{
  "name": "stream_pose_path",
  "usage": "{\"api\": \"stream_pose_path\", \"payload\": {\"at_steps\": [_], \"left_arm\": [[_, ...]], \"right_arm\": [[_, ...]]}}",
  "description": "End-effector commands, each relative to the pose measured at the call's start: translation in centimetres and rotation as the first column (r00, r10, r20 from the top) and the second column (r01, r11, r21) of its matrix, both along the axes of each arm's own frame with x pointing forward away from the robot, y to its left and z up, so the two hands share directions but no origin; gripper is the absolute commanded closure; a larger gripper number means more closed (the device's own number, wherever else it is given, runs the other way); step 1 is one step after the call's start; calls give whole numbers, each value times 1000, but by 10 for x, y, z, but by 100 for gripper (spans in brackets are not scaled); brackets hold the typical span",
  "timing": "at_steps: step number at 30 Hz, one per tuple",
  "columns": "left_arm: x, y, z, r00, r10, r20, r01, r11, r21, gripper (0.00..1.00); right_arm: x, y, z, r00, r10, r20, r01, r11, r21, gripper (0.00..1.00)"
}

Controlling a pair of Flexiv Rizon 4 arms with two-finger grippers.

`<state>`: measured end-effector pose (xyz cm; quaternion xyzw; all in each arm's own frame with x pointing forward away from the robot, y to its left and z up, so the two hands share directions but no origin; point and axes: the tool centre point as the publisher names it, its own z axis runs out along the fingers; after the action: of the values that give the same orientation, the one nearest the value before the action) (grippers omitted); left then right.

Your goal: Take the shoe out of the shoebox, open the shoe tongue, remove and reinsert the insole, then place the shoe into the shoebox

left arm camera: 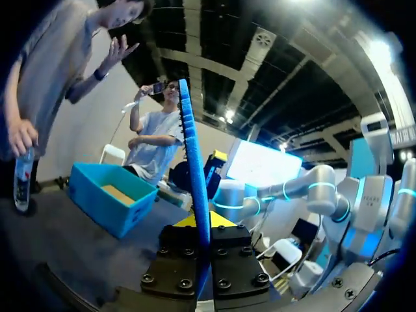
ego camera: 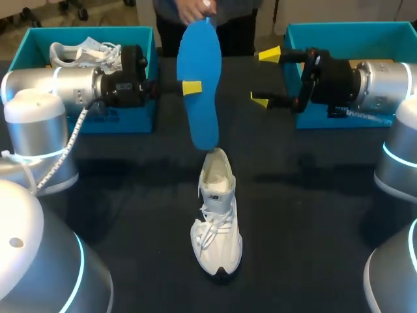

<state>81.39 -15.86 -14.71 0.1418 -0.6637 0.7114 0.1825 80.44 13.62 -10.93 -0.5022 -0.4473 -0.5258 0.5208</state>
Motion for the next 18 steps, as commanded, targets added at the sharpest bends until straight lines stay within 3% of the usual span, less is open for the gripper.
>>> {"api": "stream_pose_path", "payload": {"at_steps": [1,14,18], "left_arm": [[0,21,15,955,25,296,-16,999,-33,100],[0,21,15,955,25,296,-16,999,-33,100],[-1,23,22,885,-1,465,20,999,-35,100]], "right_arm": [[1,2,-1,1000,0,0,0,1000,0,0],[1,2,-1,1000,0,0,0,1000,0,0],[1,2,-1,1000,0,0,0,1000,0,0]]}}
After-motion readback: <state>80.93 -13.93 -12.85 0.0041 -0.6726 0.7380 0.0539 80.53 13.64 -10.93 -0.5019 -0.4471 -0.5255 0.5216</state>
